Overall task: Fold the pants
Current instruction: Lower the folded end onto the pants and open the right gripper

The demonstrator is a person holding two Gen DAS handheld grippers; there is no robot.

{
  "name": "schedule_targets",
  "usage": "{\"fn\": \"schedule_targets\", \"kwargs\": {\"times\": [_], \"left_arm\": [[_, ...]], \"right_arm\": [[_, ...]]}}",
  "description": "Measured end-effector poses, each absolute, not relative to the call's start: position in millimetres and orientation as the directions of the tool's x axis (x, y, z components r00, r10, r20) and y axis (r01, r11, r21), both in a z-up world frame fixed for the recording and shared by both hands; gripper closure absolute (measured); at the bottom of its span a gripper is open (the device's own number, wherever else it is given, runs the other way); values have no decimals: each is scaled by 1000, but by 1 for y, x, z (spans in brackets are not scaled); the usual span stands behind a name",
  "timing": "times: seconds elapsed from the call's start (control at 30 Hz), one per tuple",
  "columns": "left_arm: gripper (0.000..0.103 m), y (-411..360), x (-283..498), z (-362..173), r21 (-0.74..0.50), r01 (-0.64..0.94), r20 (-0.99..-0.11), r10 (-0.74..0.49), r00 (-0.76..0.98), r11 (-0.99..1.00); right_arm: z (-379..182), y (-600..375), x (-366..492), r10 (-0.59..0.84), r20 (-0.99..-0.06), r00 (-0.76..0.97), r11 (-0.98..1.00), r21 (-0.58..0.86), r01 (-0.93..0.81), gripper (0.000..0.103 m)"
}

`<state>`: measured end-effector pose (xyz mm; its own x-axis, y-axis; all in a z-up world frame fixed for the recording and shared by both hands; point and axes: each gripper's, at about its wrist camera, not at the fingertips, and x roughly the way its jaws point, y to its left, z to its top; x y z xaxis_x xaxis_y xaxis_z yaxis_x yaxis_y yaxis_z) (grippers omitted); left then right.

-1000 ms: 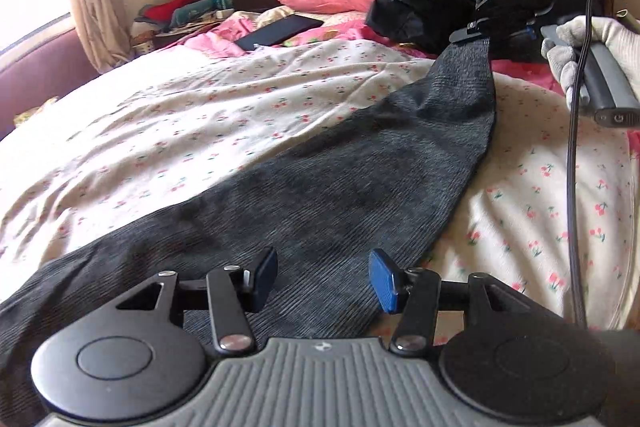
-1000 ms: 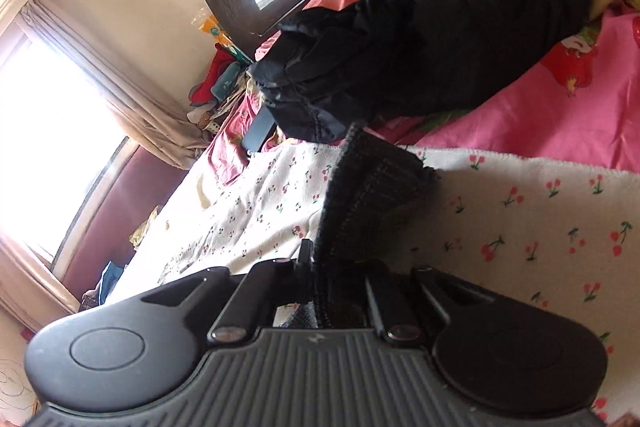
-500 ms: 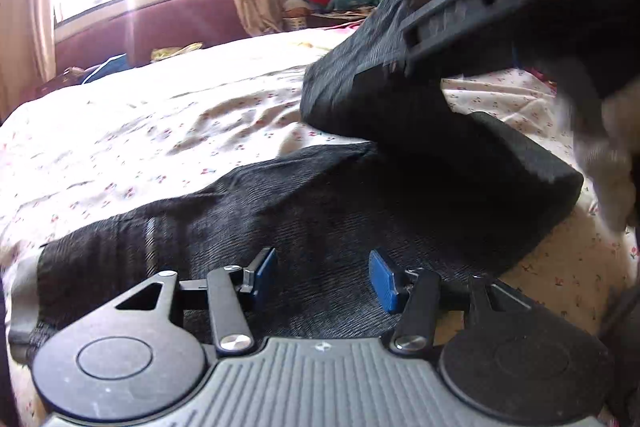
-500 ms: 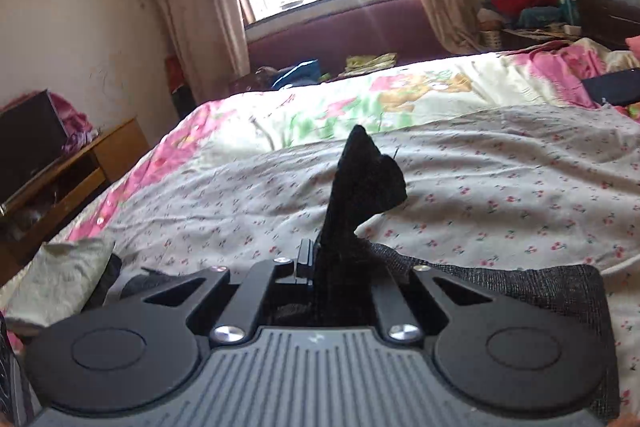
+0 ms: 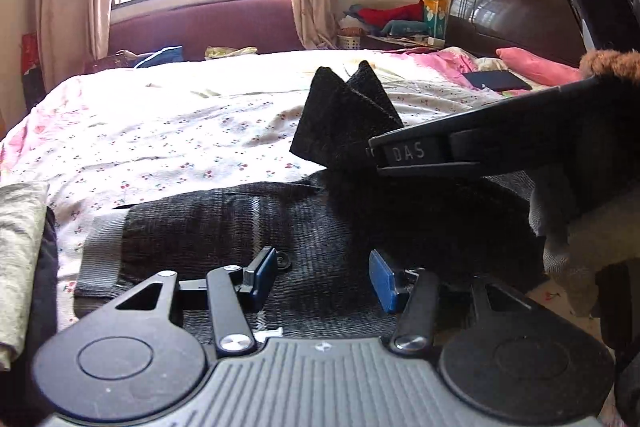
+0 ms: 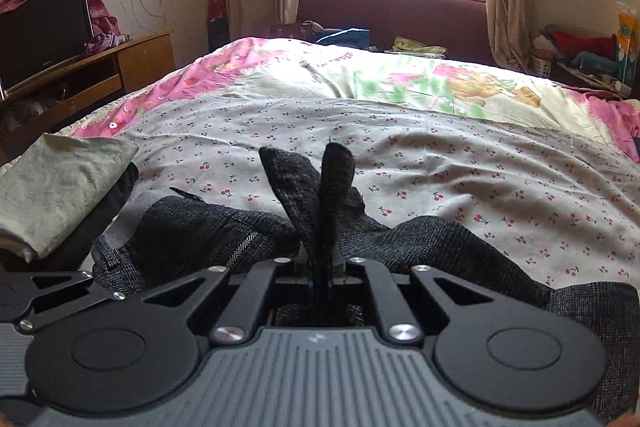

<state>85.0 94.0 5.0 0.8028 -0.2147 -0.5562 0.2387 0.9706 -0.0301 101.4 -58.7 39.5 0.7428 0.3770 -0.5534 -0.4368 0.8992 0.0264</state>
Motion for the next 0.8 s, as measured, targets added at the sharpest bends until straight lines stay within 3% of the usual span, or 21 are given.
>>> {"fn": "schedule_targets", "kwargs": {"times": [0.27, 0.4, 0.57, 0.8], "left_arm": [[35, 137, 78, 7, 34, 144, -539, -103, 836, 989], [35, 159, 70, -10, 71, 98, -594, -37, 804, 993], [35, 178, 58, -23, 30, 79, -628, -42, 777, 996], [35, 183, 53, -24, 18, 66, -617, -41, 786, 998]], "right_arm": [[49, 10, 83, 488, -465, 739, 812, -69, -580, 96], [25, 50, 83, 537, -511, 671, 755, -64, -653, 96], [-9, 74, 83, 514, -571, 640, 739, -83, -668, 95], [0, 76, 71, 533, -507, 677, 724, -140, -675, 95]]}}
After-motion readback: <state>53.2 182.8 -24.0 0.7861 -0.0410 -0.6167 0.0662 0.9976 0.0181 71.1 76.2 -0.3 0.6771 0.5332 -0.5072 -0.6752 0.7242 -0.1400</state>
